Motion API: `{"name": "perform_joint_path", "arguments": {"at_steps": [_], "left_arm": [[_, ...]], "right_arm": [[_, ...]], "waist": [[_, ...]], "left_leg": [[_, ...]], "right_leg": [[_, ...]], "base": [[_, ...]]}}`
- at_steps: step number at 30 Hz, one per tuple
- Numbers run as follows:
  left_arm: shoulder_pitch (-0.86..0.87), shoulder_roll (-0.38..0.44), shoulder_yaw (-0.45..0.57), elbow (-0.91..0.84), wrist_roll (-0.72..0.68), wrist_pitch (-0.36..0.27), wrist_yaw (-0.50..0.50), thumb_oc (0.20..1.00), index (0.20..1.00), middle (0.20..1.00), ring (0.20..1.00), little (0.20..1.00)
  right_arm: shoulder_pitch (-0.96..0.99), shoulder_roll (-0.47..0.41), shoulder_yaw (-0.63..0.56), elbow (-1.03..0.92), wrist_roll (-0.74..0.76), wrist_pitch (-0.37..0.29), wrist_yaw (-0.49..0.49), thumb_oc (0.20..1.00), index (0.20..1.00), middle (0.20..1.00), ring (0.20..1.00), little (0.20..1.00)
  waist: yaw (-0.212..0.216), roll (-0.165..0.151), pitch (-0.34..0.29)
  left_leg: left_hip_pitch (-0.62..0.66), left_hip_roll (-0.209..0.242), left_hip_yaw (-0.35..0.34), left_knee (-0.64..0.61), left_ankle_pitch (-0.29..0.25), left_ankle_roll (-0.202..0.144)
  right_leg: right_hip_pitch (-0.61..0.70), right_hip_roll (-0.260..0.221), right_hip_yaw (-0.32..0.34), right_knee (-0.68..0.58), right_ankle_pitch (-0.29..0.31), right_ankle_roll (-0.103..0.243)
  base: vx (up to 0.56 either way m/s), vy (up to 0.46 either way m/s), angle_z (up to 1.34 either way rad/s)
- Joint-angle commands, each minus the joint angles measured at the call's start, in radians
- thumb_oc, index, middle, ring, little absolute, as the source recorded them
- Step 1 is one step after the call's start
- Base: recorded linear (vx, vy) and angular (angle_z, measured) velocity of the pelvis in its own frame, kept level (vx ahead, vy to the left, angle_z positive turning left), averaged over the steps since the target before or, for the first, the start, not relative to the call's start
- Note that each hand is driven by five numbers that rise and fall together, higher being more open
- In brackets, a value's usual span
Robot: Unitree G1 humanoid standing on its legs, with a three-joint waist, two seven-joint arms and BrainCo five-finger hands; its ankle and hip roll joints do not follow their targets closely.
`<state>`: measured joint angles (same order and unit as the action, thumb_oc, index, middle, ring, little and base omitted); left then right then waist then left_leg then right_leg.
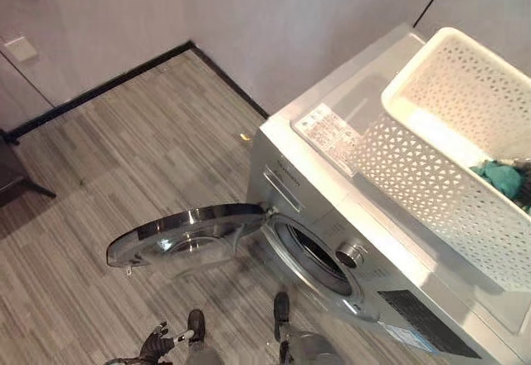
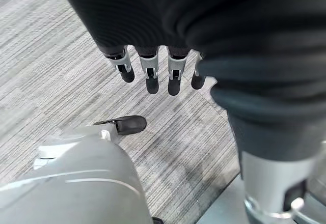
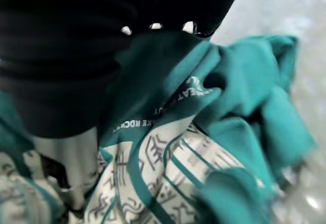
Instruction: Grab the laundry basket,head to the washer,open it,put in the laundry and shut it.
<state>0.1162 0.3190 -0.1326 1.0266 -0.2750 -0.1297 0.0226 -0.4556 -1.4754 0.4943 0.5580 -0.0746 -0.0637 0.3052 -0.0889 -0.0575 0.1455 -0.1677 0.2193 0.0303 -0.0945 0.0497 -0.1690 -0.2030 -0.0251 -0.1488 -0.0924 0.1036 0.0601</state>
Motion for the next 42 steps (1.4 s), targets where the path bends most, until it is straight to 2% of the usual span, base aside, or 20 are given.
{"name": "perform_joint_path", "arguments": {"at_steps": [1, 4, 9, 10, 17, 18, 23, 27, 29, 31, 32, 33, 35, 39, 40, 42], "left_arm": [[-0.076, 0.042, -0.030, -0.008, -0.017, -0.024, 0.013, 1.000, 1.000, 1.000, 1.000, 1.000], [-0.095, 0.048, -0.038, -0.012, -0.037, -0.026, 0.024, 1.000, 1.000, 1.000, 1.000, 1.000], [-0.111, 0.046, -0.044, -0.016, -0.035, -0.027, 0.033, 1.000, 1.000, 1.000, 1.000, 1.000], [-0.121, 0.045, -0.047, -0.011, -0.041, -0.028, 0.036, 1.000, 1.000, 1.000, 1.000, 1.000], [-0.137, 0.039, -0.040, -0.004, -0.051, -0.028, 0.046, 1.000, 1.000, 1.000, 1.000, 1.000], [-0.132, 0.039, -0.035, -0.011, -0.047, -0.027, 0.046, 1.000, 1.000, 1.000, 1.000, 1.000], [-0.129, 0.042, -0.028, -0.009, -0.041, -0.025, 0.043, 1.000, 1.000, 1.000, 1.000, 1.000], [-0.106, 0.053, -0.021, -0.023, -0.014, -0.019, 0.025, 1.000, 1.000, 1.000, 1.000, 1.000], [-0.093, 0.059, -0.009, -0.024, 0.004, -0.016, 0.018, 1.000, 1.000, 1.000, 1.000, 1.000], [-0.087, 0.060, -0.004, -0.025, 0.011, -0.015, 0.015, 1.000, 1.000, 1.000, 1.000, 1.000], [-0.078, 0.065, 0.006, -0.031, 0.020, -0.013, 0.011, 1.000, 1.000, 1.000, 1.000, 1.000], [-0.079, 0.066, 0.004, -0.031, 0.020, -0.012, 0.011, 1.000, 1.000, 1.000, 1.000, 1.000], [-0.065, 0.074, 0.016, -0.057, 0.035, -0.015, 0.006, 1.000, 1.000, 1.000, 1.000, 1.000], [-0.062, 0.078, 0.016, -0.060, 0.044, -0.015, 0.002, 1.000, 1.000, 1.000, 1.000, 1.000], [-0.058, 0.079, 0.017, -0.068, 0.057, -0.016, 0.003, 1.000, 1.000, 1.000, 1.000, 1.000], [-0.059, 0.080, 0.013, -0.068, 0.061, -0.017, 0.003, 1.000, 1.000, 1.000, 1.000, 1.000]], "right_arm": [[-0.077, 0.061, 0.127, 0.069, -0.060, 0.013, 0.018, 1.000, 1.000, 1.000, 1.000, 1.000], [-0.067, 0.172, 0.165, 0.144, -0.084, 0.028, 0.037, 1.000, 1.000, 1.000, 1.000, 1.000], [-0.010, 0.250, 0.127, 0.125, -0.025, 0.034, 0.041, 1.000, 1.000, 1.000, 1.000, 1.000], [-0.010, 0.282, 0.119, 0.126, 0.010, 0.045, 0.041, 0.200, 0.200, 0.200, 0.200, 0.200], [-0.009, 0.305, 0.075, 0.121, 0.088, 0.043, 0.011, 0.200, 0.200, 0.200, 0.200, 0.200], [-0.002, 0.296, 0.037, 0.095, 0.135, 0.039, -0.004, 0.200, 0.200, 0.200, 0.200, 0.200], [0.009, 0.284, -0.007, 0.058, 0.178, 0.033, -0.018, 0.200, 0.200, 0.200, 0.200, 0.200], [0.058, 0.246, -0.093, -0.011, 0.242, 0.023, -0.026, 0.200, 0.200, 0.200, 0.200, 0.200], [0.102, 0.216, -0.198, -0.037, 0.322, 0.010, -0.054, 0.200, 0.200, 0.200, 0.200, 0.200], [0.128, 0.209, -0.244, -0.047, 0.340, 0.003, -0.069, 0.200, 0.200, 0.200, 0.200, 0.200], [0.177, 0.201, -0.345, -0.064, 0.380, -0.005, -0.097, 0.200, 0.200, 0.200, 0.200, 0.200], [0.189, 0.201, -0.356, -0.067, 0.379, -0.004, -0.097, 0.200, 0.200, 0.200, 0.200, 0.200], [0.270, 0.188, -0.508, -0.083, 0.447, -0.026, -0.132, 0.200, 0.200, 0.200, 0.200, 0.200], [0.311, 0.190, -0.598, -0.075, 0.477, -0.036, -0.155, 0.200, 0.200, 0.200, 0.200, 0.200], [0.334, 0.194, -0.700, -0.051, 0.529, -0.056, -0.202, 0.200, 0.200, 0.200, 0.200, 0.200], [0.339, 0.197, -0.735, -0.049, 0.549, -0.061, -0.216, 0.200, 0.200, 0.200, 0.200, 0.200]], "waist": [[0.054, -0.010, 0.042], [0.066, -0.001, 0.066], [0.065, 0.001, 0.074], [0.066, 0.001, 0.073], [0.061, 0.002, 0.061], [0.058, 0.004, 0.049], [0.058, 0.001, 0.035], [0.055, -0.008, 0.005], [0.049, -0.017, -0.018], [0.049, -0.020, -0.026], [0.046, -0.026, -0.043], [0.050, -0.026, -0.042], [0.044, -0.035, -0.067], [0.047, -0.041, -0.081], [0.042, -0.047, -0.102], [0.044, -0.050, -0.107]], "left_leg": [[0.093, 0.078, 0.048, 0.007, 0.129, -0.009], [0.057, 0.078, 0.036, 0.007, 0.147, -0.010], [0.029, 0.083, 0.030, 0.007, 0.147, -0.012], [0.022, 0.085, 0.027, 0.007, 0.146, -0.012], [0.018, 0.090, 0.032, 0.007, 0.138, -0.013], [0.027, 0.093, 0.035, 0.007, 0.133, -0.015], [0.044, 0.096, 0.040, 0.007, 0.127, -0.017], [0.087, 0.107, 0.048, 0.007, 0.110, -0.020], [0.118, 0.112, 0.051, 0.007, 0.096, -0.018], [0.131, 0.115, 0.056, 0.007, 0.091, -0.018], [0.152, 0.118, 0.057, 0.007, 0.084, -0.018], [0.154, 0.118, 0.057, 0.007, 0.084, -0.018], [0.185, 0.123, 0.063, 0.007, 0.072, -0.018], [0.208, 0.126, 0.068, 0.007, 0.061, -0.017], [0.233, 0.125, 0.073, 0.007, 0.043, -0.013], [0.242, 0.126, 0.074, 0.007, 0.039, -0.012]], "right_leg": [[-0.054, -0.041, 0.054, 0.005, -0.028, 0.073], [-0.082, -0.042, 0.051, 0.005, -0.024, 0.070], [-0.101, -0.038, 0.050, 0.005, -0.021, 0.067], [-0.105, -0.034, 0.052, 0.005, -0.021, 0.066], [-0.103, -0.027, 0.057, 0.005, -0.028, 0.063], [-0.095, -0.024, 0.055, 0.005, -0.036, 0.063], [-0.076, -0.020, 0.059, 0.005, -0.045, 0.063], [-0.030, -0.011, 0.058, 0.005, -0.066, 0.063], [0.000, -0.003, 0.060, 0.005, -0.078, 0.061], [0.012, -0.001, 0.059, 0.005, -0.082, 0.061], [0.033, 0.003, 0.060, 0.005, -0.086, 0.063], [0.035, 0.003, 0.060, 0.005, -0.086, 0.063], [0.065, 0.008, 0.059, 0.005, -0.093, 0.063], [0.086, 0.011, 0.059, 0.005, -0.096, 0.064], [0.111, 0.010, 0.060, 0.005, -0.099, 0.064], [0.120, 0.010, 0.061, 0.005, -0.099, 0.065]], "base": [[-0.01, -0.058, 0.02], [-0.02, -0.043, 0.01], [-0.01, -0.041, 0.10], [-0.01, -0.027, 0.06], [0.00, -0.003, 0.00], [0.00, 0.000, 0.00], [0.00, 0.000, 0.00], [0.04, -0.004, -0.03], [0.04, -0.008, -0.01], [0.06, -0.010, 0.01], [0.06, -0.006, 0.02], [0.05, -0.006, 0.02], [0.05, -0.001, 0.01], [0.02, 0.008, -0.02], [0.00, 0.000, 0.00], [0.01, 0.017, -0.01]]}}
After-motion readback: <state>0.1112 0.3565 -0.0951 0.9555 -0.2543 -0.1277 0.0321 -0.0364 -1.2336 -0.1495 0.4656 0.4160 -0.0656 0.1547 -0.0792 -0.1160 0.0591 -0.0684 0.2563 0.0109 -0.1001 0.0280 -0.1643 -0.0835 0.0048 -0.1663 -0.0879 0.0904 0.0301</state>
